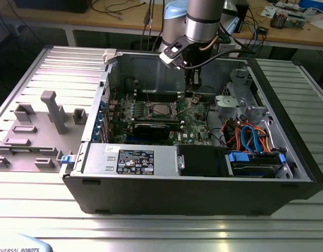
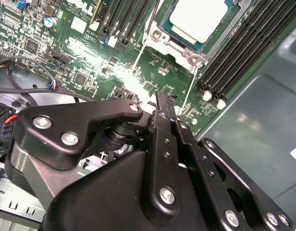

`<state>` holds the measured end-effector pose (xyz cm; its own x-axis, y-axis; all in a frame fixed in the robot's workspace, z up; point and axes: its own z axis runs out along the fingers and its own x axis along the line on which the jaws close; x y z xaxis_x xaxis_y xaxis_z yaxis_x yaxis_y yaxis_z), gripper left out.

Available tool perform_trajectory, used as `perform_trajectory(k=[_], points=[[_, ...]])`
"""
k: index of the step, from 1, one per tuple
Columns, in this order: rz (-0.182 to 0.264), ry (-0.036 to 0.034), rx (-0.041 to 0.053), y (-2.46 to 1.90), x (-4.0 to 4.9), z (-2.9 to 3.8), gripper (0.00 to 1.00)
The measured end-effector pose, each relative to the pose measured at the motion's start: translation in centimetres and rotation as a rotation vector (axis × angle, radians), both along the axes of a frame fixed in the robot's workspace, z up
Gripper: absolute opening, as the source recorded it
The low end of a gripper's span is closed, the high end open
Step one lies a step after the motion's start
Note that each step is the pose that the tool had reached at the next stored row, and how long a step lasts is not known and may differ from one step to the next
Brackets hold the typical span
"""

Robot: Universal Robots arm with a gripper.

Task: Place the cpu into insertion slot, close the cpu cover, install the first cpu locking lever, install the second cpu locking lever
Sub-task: 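Close the cpu cover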

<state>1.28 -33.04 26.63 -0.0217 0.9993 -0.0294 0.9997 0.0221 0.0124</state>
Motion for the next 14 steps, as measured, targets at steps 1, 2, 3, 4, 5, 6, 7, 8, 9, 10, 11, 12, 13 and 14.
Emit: perform_trajectory(k=[1,2,3,4,5,6,7,8,9,10,11,12,13,14], points=[[0.0,0.0,0.0,0.0,0.0,0.0,0.11],[0.0,0.0,0.0,0.0,0.02,0.0,0.11],[0.0,0.0,0.0,0.0,0.08,0.0,0.11],[0.0,0.0007,0.0001,0.0,0.37,-0.01,0.11],[0.0,0.0013,0.0001,0.0,0.92,-0.01,0.11],[0.0,0.0014,0.0,0.0,1.09,-0.01,0.11],[0.0,0.0014,0.0,0.0,1.24,-0.01,0.11],[0.0,0.0014,0.0,0.0,1.38,-0.02,0.11],[0.0,0.0014,0.0001,0.01,1.47,-0.02,0.11],[0.0,0.0015,0.0,0.0,1.55,-0.02,0.11],[0.0,0.0015,0.0,0.0,1.62,-0.02,0.11],[0.0,0.0014,0.0,0.0,1.65,-0.02,0.11],[0.0,0.0014,0.0,0.0,1.65,-0.02,0.11],[0.0,0.0014,0.0,0.0,1.66,-0.02,0.11]])
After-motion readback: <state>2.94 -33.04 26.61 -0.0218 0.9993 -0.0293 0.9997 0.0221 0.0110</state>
